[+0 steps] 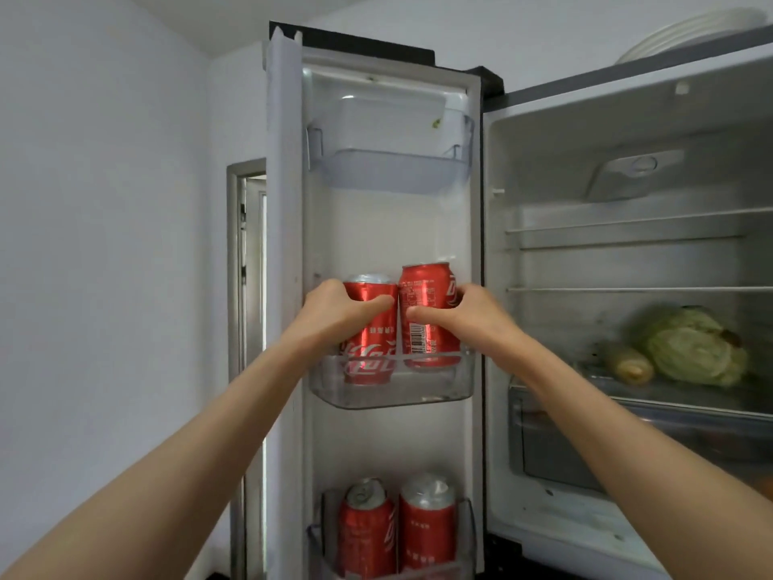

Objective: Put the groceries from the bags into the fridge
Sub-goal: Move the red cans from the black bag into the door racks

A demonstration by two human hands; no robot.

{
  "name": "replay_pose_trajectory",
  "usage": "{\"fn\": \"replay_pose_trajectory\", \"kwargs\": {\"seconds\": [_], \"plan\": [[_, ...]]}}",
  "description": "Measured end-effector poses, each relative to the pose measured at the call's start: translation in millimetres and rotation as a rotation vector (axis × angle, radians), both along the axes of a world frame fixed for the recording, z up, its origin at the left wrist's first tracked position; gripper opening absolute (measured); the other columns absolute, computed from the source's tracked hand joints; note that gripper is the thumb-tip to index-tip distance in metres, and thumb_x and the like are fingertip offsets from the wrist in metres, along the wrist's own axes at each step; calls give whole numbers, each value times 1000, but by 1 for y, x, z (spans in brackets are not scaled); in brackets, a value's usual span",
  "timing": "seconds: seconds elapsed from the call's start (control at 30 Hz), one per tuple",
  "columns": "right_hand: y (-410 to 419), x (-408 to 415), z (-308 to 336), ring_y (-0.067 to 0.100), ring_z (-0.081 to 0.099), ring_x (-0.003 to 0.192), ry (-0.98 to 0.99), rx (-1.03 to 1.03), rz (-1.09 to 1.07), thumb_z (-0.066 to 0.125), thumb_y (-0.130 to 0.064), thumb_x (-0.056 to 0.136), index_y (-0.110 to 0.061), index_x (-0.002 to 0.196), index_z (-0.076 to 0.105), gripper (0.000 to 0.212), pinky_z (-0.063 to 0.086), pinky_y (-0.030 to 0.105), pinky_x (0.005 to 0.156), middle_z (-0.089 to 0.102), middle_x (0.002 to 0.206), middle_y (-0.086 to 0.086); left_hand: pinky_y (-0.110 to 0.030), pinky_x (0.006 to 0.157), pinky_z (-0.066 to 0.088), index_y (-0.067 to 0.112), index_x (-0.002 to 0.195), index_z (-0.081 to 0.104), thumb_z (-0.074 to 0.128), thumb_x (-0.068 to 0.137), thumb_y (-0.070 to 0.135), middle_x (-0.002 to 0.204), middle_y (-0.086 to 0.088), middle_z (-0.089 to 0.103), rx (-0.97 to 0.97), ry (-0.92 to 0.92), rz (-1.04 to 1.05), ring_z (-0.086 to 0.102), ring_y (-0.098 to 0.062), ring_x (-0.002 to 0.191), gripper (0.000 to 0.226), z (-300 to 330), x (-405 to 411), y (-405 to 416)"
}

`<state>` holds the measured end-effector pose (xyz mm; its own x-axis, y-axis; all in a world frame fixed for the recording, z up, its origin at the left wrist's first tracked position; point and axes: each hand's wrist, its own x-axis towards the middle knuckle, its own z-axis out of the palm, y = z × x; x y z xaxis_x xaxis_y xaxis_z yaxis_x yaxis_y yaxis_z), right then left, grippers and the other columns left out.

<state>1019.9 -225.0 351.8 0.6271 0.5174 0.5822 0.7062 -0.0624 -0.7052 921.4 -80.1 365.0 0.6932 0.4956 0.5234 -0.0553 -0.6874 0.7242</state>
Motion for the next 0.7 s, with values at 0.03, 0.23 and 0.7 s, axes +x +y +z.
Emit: {"fn": "replay_pose_trajectory", "kwargs": {"seconds": [0.03,0.23,0.7], "plan": [[0,2,-1,9,65,80,11,-1,-1,75,-36,74,-36,76,52,24,52,27,76,64,83,-9,-20,51,47,19,74,60,68,79,40,71,2,67,1,9,3,65,-8,62,23,-1,0,0],[0,5,-16,13,67,87,72,45,-3,77,-34,72,-35,76,57,20,54,34,85,68,87,-8,-18,48,44,15,83,61,68,79,42,71,3,64,31,25,32,62,-7,60,29,0,1,-5],[-9,-16,-23,12,56,105,-50,61,-89,61,-31,88,-19,130,47,46,46,29,87,59,121,1,-31,64,55,5,97,66,71,73,49,89,-9,72,80,21,99,68,-18,76,50,-6,-16,-9]]}}
